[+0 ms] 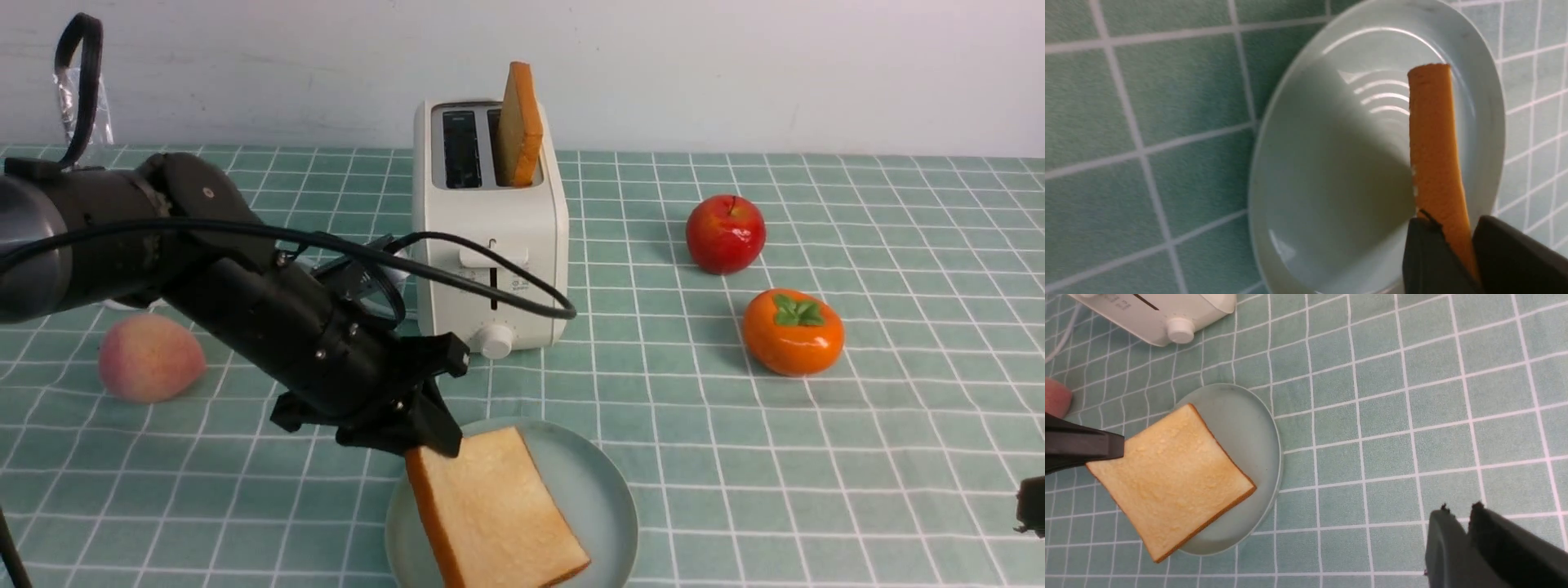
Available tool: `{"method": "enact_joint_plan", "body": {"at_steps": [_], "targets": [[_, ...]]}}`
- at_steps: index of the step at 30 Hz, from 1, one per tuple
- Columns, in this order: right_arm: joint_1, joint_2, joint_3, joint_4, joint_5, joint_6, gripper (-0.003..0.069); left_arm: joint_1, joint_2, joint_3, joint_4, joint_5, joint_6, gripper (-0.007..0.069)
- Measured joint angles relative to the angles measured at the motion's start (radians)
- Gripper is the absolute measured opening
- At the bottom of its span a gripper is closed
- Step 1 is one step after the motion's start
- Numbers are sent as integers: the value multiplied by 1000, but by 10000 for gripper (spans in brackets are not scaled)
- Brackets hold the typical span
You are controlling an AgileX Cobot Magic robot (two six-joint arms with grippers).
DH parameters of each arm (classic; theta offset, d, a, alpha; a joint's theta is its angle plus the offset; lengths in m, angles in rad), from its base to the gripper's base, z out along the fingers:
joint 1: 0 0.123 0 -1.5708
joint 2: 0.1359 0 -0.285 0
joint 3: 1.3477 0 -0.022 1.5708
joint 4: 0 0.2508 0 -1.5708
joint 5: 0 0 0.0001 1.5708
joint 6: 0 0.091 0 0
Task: Take toasted bread from bread machine on blue coffee table place on plate.
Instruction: 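Place the slice of bread on the plate with the left gripper, then grasp the toast slice in the toaster and pull it up out of the slot with the right gripper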
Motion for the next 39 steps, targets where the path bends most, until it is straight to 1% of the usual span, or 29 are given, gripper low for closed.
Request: {"method": "enact_joint_plan", "body": {"at_steps": [1,3,4,5,6,7,8,9,10,12,14,15,16,17,18,19,20,21,22,23,26,29,31,33,34,35,36,39], "targets": [[0,0,0,4,-1,-6,87,0,1,0,13,-7,0,203],[0,0,-1,31,-1,-36,87,0,5,-1,44,-22,-1,306],[0,0,-3,31,-1,-40,87,0,6,-2,44,-22,-2,306],[0,0,-12,57,1,-68,87,0,6,-5,63,-26,-3,377],[0,0,-23,83,5,-93,88,0,6,-13,79,-24,-6,421],[0,0,-28,92,6,-97,89,0,6,-15,82,-23,-5,428],[0,0,-55,129,16,-125,88,0,5,-37,107,-21,-19,466],[0,0,-75,148,18,-136,88,0,4,-52,130,-20,-34,479],[0,0,-85,161,19,-142,88,0,3,-55,139,-19,-37,482],[0,0,-141,191,23,-165,88,0,-18,-101,218,-13,-107,480],[0,0,-196,199,23,-170,90,0,-46,-128,271,-3,-169,456],[0,0,-220,202,24,-173,90,0,-67,-138,299,6,-195,429],[0,0,-229,203,25,-173,90,0,-75,-141,304,7,-200,422],[0,4,-265,204,28,-173,91,0,-118,-146,355,28,-232,330],[0,9,-283,204,31,-173,92,0,-140,-146,370,35,-239,293],[0,17,-303,194,35,-173,92,0,-163,-146,388,46,-245,240],[0,19,-313,188,37,-173,92,0,-169,-146,391,48,-246,211],[0,42,-356,162,51,-172,93,0,-218,-146,405,59,-251,88],[0,45,-362,159,54,-171,93,0,-231,-146,406,60,-251,74],[0,91,-420,121,74,-156,93,0,-295,-136,408,49,-254,-10],[0,164,-491,94,108,-127,93,0,-390,-93,375,-2,-253,-14],[1,241,-557,109,146,-114,93,0,-493,-27,331,-62,-228,-14],[29,325,-628,134,171,-110,93,0,-604,75,292,-129,-191,-14],[84,406,-698,130,173,-109,93,0,-707,170,269,-177,-159,-14],[96,413,-704,129,172,-109,93,0,-726,179,269,-180,-154,-14],[143,462,-745,107,169,-109,93,0,-791,246,263,-196,-143,-14],[163,484,-764,95,167,-106,93,0,-827,279,262,-207,-140,-14],[275,613,-878,-4,130,-59,93,0,-963,395,261,-237,-134,-14]]}}
